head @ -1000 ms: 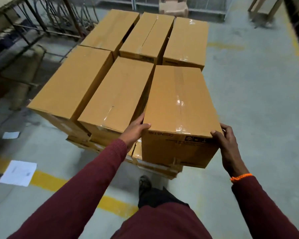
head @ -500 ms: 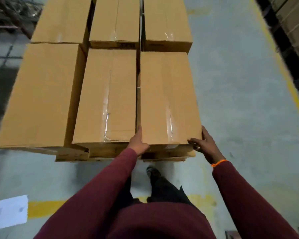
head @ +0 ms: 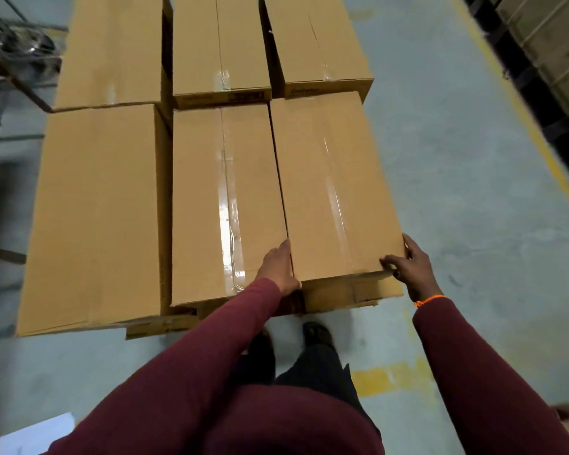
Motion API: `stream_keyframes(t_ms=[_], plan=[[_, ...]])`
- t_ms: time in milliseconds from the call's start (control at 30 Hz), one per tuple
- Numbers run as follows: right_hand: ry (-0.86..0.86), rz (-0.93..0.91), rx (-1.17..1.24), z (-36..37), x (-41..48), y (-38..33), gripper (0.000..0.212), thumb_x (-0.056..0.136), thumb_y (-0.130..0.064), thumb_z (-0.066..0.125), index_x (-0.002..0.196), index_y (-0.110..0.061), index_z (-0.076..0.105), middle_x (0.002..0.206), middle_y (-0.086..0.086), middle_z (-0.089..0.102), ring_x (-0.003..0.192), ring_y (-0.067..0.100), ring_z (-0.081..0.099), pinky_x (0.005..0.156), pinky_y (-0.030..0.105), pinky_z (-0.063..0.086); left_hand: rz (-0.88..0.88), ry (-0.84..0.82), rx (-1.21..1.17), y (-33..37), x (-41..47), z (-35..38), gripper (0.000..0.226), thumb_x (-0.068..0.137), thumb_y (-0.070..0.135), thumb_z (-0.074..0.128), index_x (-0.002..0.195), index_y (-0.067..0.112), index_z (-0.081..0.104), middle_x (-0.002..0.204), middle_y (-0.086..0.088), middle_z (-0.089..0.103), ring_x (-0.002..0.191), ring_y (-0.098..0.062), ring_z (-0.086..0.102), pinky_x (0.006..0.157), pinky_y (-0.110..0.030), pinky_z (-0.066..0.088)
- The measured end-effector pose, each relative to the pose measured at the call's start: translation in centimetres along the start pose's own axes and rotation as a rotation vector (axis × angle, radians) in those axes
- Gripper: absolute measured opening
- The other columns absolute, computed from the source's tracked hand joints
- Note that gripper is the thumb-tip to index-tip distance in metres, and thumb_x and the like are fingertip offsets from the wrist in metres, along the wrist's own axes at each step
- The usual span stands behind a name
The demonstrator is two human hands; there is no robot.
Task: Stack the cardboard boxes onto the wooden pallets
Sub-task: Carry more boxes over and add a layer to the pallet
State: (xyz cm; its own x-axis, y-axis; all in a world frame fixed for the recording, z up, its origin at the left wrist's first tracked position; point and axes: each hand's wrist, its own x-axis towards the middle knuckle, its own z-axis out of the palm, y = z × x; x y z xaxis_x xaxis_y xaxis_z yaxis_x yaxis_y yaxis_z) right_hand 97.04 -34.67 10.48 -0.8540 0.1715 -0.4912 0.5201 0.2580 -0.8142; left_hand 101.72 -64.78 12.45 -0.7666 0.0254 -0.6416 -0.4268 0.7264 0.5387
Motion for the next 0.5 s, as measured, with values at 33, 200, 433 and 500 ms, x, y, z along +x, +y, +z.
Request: stream_keyframes(t_ms=[33, 200, 433, 500], plan=[[-0.006, -0.016, -0.018, 0.0, 0.2, 0.3, 0.055, 0.079, 0.002, 0.073, 0.119, -0.036, 0.064, 0.117, 0.005, 0.07, 0.098, 0.027, 0.066, 0.066, 0.029, 0.048, 0.012, -0.011, 0.013, -0.4, 0.0, -0.2, 0.122, 0.074, 0.019, 0.087, 0.163, 0.013, 0.004, 0.168, -0.015, 0.015, 0.154, -0.03, 0.018, 0.125, -0.033, 0.02], [-0.052, -0.001, -0.032, -0.6, 1.6, 1.6, 0.072, 0.077, -0.001, 0.08, 0.14, -0.026, 0.056, 0.129, 0.008, 0.066, 0.106, 0.029, 0.063, 0.068, 0.027, 0.049, 0.057, -0.06, 0.094, -1.8, 0.6, -0.4, 0.114, 0.082, 0.024, 0.081, 0.162, 0.008, 0.002, 0.17, -0.009, -0.003, 0.157, -0.023, 0.008, 0.122, -0.024, 0.011], [-0.016, 0.008, -0.093, -0.3, 2.4, 2.7, 0.073, 0.075, -0.012, 0.08, 0.141, -0.029, 0.053, 0.129, 0.0, 0.066, 0.114, 0.026, 0.065, 0.09, 0.042, 0.057, 0.086, -0.092, 0.146, -1.5, 0.9, -0.3, 0.109, 0.084, 0.023, 0.08, 0.162, 0.009, 0.005, 0.17, -0.012, -0.008, 0.157, -0.025, 0.004, 0.122, -0.025, 0.01], [-0.001, 0.007, -0.112, -0.1, 2.5, 2.7, 0.077, 0.075, -0.014, 0.08, 0.145, -0.027, 0.05, 0.132, -0.001, 0.064, 0.116, 0.025, 0.065, 0.096, 0.044, 0.056, 0.087, -0.093, 0.151, -1.5, 0.8, 0.0, 0.11, 0.083, 0.021, 0.079, 0.162, 0.009, 0.004, 0.169, -0.013, -0.01, 0.157, -0.025, 0.002, 0.122, -0.024, 0.008]])
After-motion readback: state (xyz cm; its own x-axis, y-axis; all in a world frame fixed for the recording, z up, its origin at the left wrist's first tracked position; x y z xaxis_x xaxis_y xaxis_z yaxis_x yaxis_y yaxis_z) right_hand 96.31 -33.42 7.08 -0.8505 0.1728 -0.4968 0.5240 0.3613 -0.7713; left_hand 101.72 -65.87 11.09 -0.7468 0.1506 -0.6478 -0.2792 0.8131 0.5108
